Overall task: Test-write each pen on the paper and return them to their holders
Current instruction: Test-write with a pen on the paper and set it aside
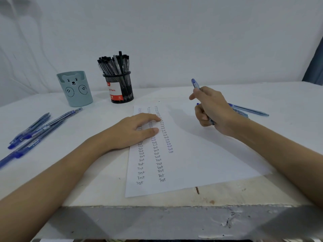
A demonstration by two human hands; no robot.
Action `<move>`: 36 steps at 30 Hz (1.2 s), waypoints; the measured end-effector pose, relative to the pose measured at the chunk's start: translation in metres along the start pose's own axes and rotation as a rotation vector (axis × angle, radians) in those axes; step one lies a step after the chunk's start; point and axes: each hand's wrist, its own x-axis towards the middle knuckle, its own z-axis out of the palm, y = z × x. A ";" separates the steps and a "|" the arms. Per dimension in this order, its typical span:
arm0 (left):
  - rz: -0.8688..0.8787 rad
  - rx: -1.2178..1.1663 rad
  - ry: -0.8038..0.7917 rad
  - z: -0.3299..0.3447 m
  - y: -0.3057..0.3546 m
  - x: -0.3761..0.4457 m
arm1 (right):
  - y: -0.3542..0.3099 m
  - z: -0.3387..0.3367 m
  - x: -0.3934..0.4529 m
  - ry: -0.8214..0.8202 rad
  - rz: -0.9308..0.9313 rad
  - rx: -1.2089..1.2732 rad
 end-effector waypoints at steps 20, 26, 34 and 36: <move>0.052 0.003 0.028 0.007 -0.003 0.004 | 0.022 -0.057 0.037 0.313 -0.158 -0.838; 0.077 -0.012 0.026 0.007 -0.005 0.004 | 0.030 -0.061 0.033 0.300 -0.204 -1.027; 0.110 -0.038 0.047 0.010 -0.006 0.005 | 0.025 -0.065 0.028 0.371 -0.177 -0.968; 0.134 -0.057 0.083 0.007 -0.003 0.001 | 0.020 -0.061 0.029 0.403 -0.213 -0.925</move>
